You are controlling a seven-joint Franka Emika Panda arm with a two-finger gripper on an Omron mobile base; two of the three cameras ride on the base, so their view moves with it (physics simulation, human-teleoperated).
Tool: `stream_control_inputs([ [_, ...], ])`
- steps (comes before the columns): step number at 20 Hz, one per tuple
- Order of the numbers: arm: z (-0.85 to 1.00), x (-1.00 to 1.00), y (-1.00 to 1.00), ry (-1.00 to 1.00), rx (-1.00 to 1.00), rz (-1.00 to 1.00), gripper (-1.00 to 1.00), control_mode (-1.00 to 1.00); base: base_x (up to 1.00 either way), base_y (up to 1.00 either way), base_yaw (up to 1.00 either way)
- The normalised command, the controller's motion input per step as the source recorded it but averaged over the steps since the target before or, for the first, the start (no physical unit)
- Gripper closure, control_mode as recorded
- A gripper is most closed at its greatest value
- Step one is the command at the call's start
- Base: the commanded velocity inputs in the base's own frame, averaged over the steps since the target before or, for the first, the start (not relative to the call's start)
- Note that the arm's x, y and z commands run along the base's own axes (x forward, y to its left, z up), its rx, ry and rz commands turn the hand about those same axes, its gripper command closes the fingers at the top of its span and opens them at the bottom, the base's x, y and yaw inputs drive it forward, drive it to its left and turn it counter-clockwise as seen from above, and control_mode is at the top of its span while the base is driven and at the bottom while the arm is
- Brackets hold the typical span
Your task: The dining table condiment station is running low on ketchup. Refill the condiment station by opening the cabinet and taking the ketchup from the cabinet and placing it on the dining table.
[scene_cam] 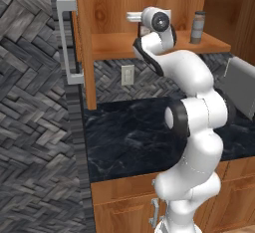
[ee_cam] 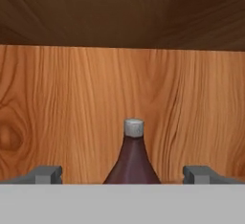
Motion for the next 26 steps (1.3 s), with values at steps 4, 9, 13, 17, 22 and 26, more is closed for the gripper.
stream_control_inputs([
  [4, 0.00, 0.38, 0.00, 0.00, 0.00, 0.02, -1.00, -1.00, 0.00, 0.00, 0.00],
  [9, 0.00, 0.36, -0.09, 0.00, 0.00, 0.03, -1.00, -1.00, 0.00, 0.00, 0.00],
  [13, 0.00, 0.29, -0.17, 0.00, 0.00, 0.04, -1.00, -1.00, 0.00, 0.00, 0.00],
  [17, 0.00, 0.24, -0.16, 0.00, 0.00, 0.04, -1.00, -1.00, 0.00, 0.00, 0.00],
  [22, 0.00, 0.27, -0.17, 0.00, 0.00, 0.04, -1.00, -1.00, 0.00, 0.00, 0.00],
  [26, -0.01, 0.19, -0.19, 0.00, 0.00, 0.04, -1.00, -1.00, 0.00, 0.00, 0.00],
])
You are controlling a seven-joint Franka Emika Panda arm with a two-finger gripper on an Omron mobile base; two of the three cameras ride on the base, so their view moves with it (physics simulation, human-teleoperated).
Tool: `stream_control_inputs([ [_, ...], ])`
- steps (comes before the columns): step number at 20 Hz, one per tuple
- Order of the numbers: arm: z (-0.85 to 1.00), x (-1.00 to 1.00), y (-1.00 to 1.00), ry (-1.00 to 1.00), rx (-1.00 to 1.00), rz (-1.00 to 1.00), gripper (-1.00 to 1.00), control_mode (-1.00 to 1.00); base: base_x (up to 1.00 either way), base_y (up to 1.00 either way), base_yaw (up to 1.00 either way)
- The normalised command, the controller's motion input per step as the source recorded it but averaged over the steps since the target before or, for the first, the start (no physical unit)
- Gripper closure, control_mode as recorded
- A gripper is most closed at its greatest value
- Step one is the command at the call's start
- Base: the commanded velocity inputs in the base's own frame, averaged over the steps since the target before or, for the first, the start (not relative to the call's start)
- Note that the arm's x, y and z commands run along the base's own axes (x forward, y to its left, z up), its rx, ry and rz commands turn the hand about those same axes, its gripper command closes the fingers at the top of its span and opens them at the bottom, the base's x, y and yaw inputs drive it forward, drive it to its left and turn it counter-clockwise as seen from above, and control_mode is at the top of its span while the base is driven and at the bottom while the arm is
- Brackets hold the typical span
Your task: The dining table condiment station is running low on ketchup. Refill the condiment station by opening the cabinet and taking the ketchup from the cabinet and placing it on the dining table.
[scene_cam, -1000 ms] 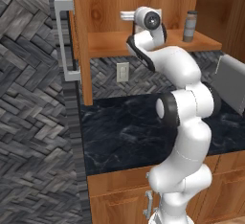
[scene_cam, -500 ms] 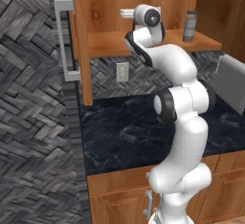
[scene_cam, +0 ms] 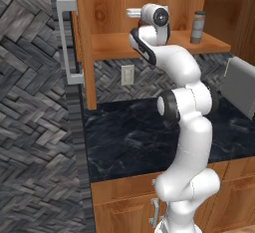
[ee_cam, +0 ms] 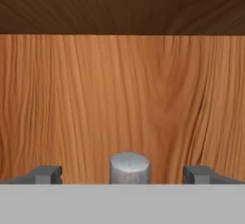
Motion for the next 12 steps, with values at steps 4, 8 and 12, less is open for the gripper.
stream_control_inputs([
  [4, -0.14, 0.00, -0.21, 0.00, 0.00, 0.02, 1.00, -1.00, 0.00, 0.00, 0.00],
  [8, -0.07, 0.00, -0.01, 0.00, 0.00, 0.00, 1.00, -1.00, 0.00, 0.00, 0.00],
  [12, -0.01, 0.01, 0.00, 0.00, 0.00, 0.00, 1.00, -1.00, 0.00, 0.00, 0.00],
])
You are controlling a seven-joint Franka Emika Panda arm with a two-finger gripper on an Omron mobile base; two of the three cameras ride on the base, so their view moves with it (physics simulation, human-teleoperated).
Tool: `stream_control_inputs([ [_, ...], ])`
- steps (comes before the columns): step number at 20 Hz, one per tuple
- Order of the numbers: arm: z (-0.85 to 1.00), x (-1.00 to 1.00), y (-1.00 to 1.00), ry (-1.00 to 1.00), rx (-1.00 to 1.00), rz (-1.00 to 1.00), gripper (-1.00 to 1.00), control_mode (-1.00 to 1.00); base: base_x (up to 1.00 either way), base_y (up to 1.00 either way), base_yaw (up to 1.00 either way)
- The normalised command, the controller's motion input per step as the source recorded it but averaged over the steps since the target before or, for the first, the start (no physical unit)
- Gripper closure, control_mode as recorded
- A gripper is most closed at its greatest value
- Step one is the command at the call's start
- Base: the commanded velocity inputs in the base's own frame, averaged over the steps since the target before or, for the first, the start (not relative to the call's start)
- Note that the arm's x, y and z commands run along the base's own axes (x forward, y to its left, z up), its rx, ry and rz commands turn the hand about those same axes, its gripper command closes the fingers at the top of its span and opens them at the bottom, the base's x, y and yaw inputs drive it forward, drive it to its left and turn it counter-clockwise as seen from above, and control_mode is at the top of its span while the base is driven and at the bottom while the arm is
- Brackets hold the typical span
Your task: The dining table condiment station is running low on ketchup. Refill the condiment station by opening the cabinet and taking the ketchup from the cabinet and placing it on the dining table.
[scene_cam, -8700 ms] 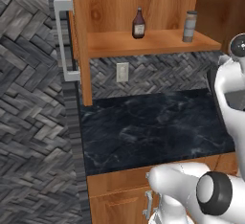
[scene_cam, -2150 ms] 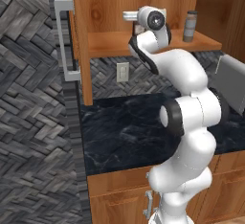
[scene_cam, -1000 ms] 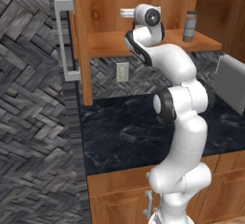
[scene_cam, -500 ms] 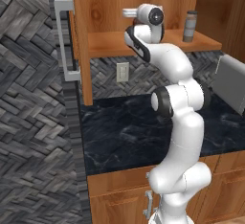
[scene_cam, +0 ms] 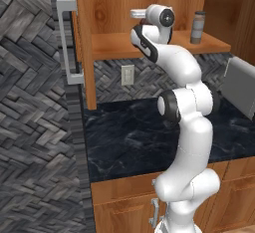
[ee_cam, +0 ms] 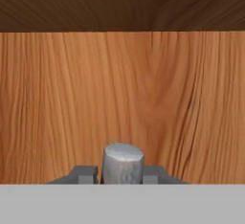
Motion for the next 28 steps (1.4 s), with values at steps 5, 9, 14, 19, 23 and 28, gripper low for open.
stream_control_inputs([
  [5, 0.00, 0.00, 0.00, 0.00, 0.00, 0.00, 1.00, -1.00, 0.00, 0.00, 0.00],
  [9, 0.00, 0.00, 0.00, 0.00, 0.00, 0.00, 1.00, -1.00, 0.00, 0.00, 0.00],
  [14, 0.00, -0.01, 0.00, -0.01, 0.00, 0.00, 1.00, -1.00, 0.00, 0.00, 0.00],
  [19, -0.02, -0.25, 0.02, -0.03, 0.00, -0.04, 1.00, -1.00, 0.00, 0.00, 0.00],
  [23, 0.02, -0.59, 0.00, -0.02, 0.00, -0.02, 1.00, -1.00, 0.00, 0.00, 0.00],
  [28, 0.46, -0.92, 0.00, 0.03, 0.00, -0.03, 1.00, -1.00, 0.00, 0.00, 0.00],
])
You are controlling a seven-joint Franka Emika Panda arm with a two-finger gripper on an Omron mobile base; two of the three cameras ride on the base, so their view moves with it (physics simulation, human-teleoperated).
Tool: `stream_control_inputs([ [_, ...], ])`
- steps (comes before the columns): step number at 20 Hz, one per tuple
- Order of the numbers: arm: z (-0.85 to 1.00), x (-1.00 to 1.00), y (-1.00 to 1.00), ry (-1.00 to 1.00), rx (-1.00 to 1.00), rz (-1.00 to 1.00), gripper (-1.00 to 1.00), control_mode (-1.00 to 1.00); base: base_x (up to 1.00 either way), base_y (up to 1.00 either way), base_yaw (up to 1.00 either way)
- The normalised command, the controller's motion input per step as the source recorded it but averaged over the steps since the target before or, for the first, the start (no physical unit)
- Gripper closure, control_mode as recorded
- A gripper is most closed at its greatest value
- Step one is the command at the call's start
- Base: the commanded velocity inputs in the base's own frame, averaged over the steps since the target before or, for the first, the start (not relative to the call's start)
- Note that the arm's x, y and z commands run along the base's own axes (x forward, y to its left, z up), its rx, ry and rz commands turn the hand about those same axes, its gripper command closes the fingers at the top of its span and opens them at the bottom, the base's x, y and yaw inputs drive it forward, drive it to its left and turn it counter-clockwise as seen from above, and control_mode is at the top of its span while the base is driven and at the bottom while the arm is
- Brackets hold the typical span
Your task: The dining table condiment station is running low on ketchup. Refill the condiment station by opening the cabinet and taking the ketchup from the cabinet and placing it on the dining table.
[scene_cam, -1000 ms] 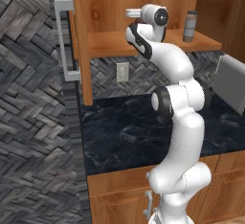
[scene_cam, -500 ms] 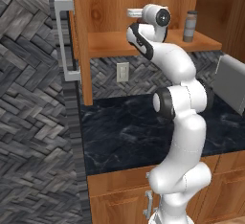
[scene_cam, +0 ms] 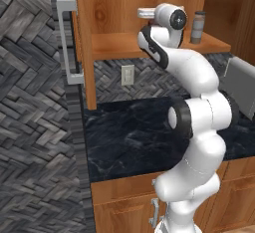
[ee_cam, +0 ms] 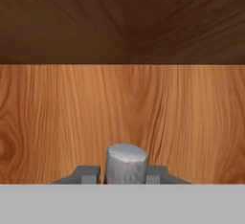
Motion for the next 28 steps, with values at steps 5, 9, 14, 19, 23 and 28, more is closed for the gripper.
stream_control_inputs([
  [5, 0.66, -1.00, -0.55, 0.01, 0.05, 0.00, 1.00, -1.00, 0.00, 0.00, 0.00],
  [9, -0.01, -1.00, -0.29, 0.00, 0.00, 0.03, 1.00, -1.00, 0.00, 0.00, 0.00],
  [14, -0.20, -1.00, -0.12, -0.08, 0.00, 0.12, 1.00, -1.00, 0.00, 0.00, 0.00],
  [19, -0.35, -1.00, -0.03, -0.02, 0.00, 0.14, 1.00, -1.00, 0.00, 0.00, 0.00],
  [23, -0.41, -1.00, -0.04, 0.00, -0.02, 0.15, 1.00, -1.00, 0.00, 0.00, 0.00],
  [28, -0.38, -0.90, 0.25, 0.02, -0.06, 0.07, 1.00, -1.00, 0.00, 0.00, 0.00],
])
